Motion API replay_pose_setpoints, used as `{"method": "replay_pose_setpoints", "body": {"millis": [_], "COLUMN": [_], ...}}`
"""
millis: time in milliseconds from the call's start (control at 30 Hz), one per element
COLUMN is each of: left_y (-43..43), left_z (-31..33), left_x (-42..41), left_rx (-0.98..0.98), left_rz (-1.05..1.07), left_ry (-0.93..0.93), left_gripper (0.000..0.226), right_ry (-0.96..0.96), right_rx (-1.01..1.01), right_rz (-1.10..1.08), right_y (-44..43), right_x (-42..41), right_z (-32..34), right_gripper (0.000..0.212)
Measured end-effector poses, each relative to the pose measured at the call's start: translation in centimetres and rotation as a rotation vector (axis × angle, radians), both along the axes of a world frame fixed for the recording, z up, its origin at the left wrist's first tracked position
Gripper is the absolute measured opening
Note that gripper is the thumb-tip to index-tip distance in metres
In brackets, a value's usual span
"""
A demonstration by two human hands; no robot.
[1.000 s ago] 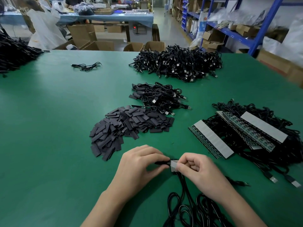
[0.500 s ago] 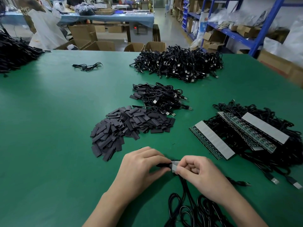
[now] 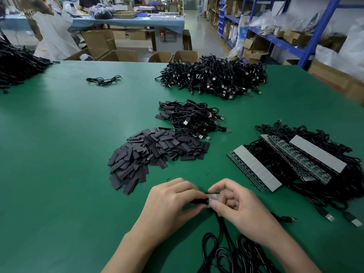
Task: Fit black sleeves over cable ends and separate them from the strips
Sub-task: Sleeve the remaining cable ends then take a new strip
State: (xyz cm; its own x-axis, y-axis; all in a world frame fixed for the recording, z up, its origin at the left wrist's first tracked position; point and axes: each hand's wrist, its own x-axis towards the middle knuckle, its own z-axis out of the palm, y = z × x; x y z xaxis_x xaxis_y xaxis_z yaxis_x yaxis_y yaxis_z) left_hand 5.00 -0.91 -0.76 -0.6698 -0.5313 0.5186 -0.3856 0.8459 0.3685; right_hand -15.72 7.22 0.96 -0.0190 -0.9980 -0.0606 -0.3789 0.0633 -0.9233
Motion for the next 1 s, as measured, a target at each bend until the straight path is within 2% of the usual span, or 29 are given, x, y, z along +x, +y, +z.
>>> {"method": "replay_pose_setpoints", "body": {"millis": [133, 600, 767, 900, 1000], "left_y": [0.02, 0.5, 0.41, 0.4, 0.36], "left_z": [0.13, 0.02, 0.03, 0.09, 0.01], "left_x": [0.09, -0.4, -0.54, -0.56, -0.56], "left_rx": [0.0, -0.054, -0.09, -0.11, -0.118], "left_rz": [0.008, -0.047, 0.014, 0.038, 0.034], "left_ry": [-0.005, -0.051, 0.005, 0.048, 0.039], "left_gripper": [0.01, 0.012, 0.009, 0.01, 0.011], "right_ry": [0.047, 0.253, 0.189, 0.242, 0.236], "right_rx": [-0.052, -0.083, -0.132, -0.141, -0.102], "right_rz": [0.049, 0.119, -0.009, -0.081, -0.063], "right_y": [0.08, 0.06, -0.08, 0.03, 0.17], "right_x": [-0.28, 0.06, 0.09, -0.2, -0.17], "right_z": [0.28, -0.31, -0.24, -0.11, 0.0], "right_gripper": [0.024, 0.023, 0.029, 0.012, 0.008]}}
